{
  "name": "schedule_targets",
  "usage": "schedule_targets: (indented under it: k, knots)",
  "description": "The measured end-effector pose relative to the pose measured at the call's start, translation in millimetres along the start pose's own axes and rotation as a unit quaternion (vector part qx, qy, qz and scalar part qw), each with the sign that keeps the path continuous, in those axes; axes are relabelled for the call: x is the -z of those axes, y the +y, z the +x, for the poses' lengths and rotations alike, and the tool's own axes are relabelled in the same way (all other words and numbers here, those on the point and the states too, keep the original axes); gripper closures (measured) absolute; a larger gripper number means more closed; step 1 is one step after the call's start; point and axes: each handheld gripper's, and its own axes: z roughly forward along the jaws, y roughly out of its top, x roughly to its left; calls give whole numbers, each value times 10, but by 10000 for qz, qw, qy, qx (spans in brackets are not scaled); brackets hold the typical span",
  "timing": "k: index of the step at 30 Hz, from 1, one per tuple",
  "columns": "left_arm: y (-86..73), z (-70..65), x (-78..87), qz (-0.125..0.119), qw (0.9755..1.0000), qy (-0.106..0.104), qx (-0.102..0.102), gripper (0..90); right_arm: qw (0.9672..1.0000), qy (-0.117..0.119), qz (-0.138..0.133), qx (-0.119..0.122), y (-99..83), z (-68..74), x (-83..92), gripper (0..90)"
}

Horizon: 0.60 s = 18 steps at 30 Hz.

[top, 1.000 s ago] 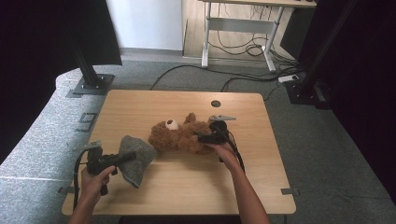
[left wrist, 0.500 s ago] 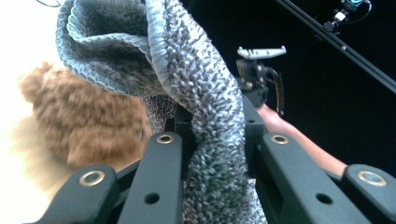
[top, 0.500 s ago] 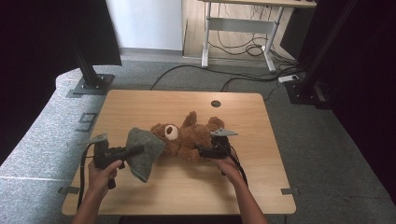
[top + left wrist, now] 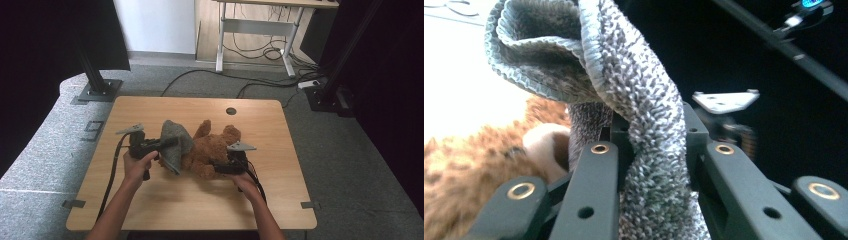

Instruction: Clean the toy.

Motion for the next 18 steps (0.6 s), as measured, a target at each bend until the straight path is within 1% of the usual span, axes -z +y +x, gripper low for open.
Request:
schedule_targets:
  k: [2,4,5,7,9,14,16,17,18]
  knots:
    - [-4,28,-117,171,9996,231,-20,751,10000,11,1,2,-10,2,6,220]
    - [-16,65,-184,309,9988,364,-49,752,10000,11,-17,15,-23,3,12,222]
    - [-22,82,-198,336,9987,385,-40,752,10000,21,-36,32,-37,4,16,226]
    - [-25,104,-199,358,9984,437,-35,752,10000,20,-59,40,-48,2,18,228]
    - [-21,112,-187,386,9977,555,-88,752,10000,23,-54,46,-50,1,20,228]
    - [-18,150,-155,520,9951,831,-122,755,10000,-37,-75,38,-55,18,10,232]
    - [-21,165,-133,517,9939,970,-135,756,9999,-63,-82,66,-64,21,10,235]
    - [-23,175,-117,517,9929,1060,-144,757,9999,-61,-87,63,-72,20,11,236]
    - [-27,184,-101,516,9915,1188,-152,757,9999,-61,-87,63,-72,20,11,236]
